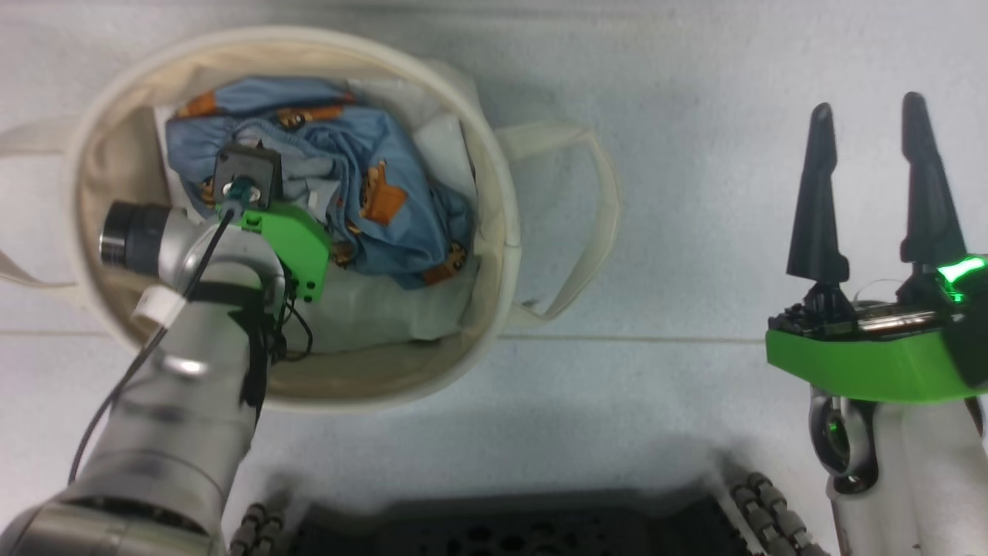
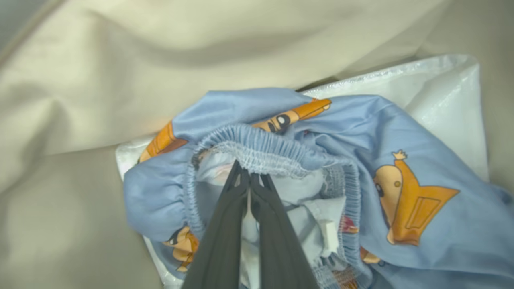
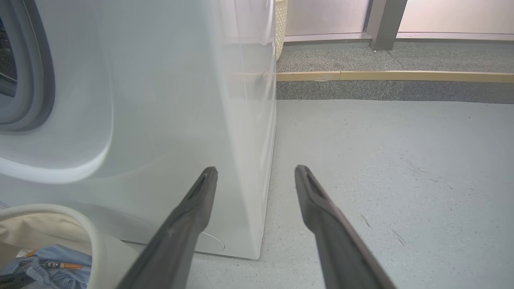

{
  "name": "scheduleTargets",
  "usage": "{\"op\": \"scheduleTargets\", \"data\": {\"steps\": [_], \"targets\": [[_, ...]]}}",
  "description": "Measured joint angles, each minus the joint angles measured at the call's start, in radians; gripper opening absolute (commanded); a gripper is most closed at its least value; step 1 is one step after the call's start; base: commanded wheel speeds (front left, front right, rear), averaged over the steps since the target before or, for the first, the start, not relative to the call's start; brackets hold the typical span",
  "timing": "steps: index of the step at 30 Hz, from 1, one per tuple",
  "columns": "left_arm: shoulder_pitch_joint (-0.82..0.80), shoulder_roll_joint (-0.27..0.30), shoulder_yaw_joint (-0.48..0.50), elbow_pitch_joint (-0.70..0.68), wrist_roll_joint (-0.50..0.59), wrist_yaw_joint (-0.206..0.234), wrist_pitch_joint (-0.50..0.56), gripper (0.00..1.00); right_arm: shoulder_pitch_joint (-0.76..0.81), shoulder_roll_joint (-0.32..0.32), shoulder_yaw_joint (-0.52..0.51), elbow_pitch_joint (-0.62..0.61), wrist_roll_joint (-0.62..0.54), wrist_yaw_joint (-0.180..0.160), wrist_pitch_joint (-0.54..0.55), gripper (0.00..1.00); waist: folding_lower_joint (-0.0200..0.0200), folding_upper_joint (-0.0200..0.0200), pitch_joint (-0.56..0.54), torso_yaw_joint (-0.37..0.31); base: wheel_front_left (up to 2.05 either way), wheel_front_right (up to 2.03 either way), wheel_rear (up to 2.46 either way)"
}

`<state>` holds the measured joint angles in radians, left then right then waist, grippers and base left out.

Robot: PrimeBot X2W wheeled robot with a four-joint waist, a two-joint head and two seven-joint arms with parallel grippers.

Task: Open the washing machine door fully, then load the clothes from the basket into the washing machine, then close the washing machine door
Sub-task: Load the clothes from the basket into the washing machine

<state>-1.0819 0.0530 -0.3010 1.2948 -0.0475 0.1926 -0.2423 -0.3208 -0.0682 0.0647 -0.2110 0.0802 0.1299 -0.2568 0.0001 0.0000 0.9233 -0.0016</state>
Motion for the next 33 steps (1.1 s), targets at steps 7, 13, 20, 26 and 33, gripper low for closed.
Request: {"op": "scheduleTargets", "data": {"steps": [7, 13, 20, 26, 33], "targets": [[0.122, 0.004, 0.029, -0.176, -0.035, -0.017, -0.007, 0.00, -0.005, 0.000, 0.014, 0.035, 0.019, 0.000, 0.000, 1.00, 0.0000, 0.0000, -0.101, 0.013, 0.00, 0.00, 0.00], [0.257, 0.023, 0.054, -0.367, -0.044, -0.017, -0.007, 0.00, -0.008, 0.000, 0.013, 0.070, 0.039, 0.000, 0.000, 1.00, 0.0000, 0.0001, -0.209, 0.028, 0.00, 0.00, 0.00], [0.453, 0.032, 0.088, -0.607, -0.044, -0.017, -0.007, 0.00, 0.014, 0.002, 0.009, 0.107, 0.064, 0.000, 0.000, 1.00, -0.0001, 0.0001, -0.362, 0.041, 0.00, 0.00, 0.00], [0.643, 0.031, 0.121, -0.852, -0.033, -0.037, -0.007, 0.00, 0.098, 0.007, -0.007, 0.132, 0.095, 0.000, 0.000, 1.00, -0.0001, 0.0001, -0.529, 0.054, 0.00, 0.00, 0.00], [0.807, 0.014, 0.160, -1.050, -0.034, -0.049, -0.007, 0.00, 0.164, 0.011, -0.010, 0.147, 0.133, 0.000, 0.000, 1.00, -0.0002, 0.0001, -0.680, 0.066, 0.00, 0.00, 0.00]]}}
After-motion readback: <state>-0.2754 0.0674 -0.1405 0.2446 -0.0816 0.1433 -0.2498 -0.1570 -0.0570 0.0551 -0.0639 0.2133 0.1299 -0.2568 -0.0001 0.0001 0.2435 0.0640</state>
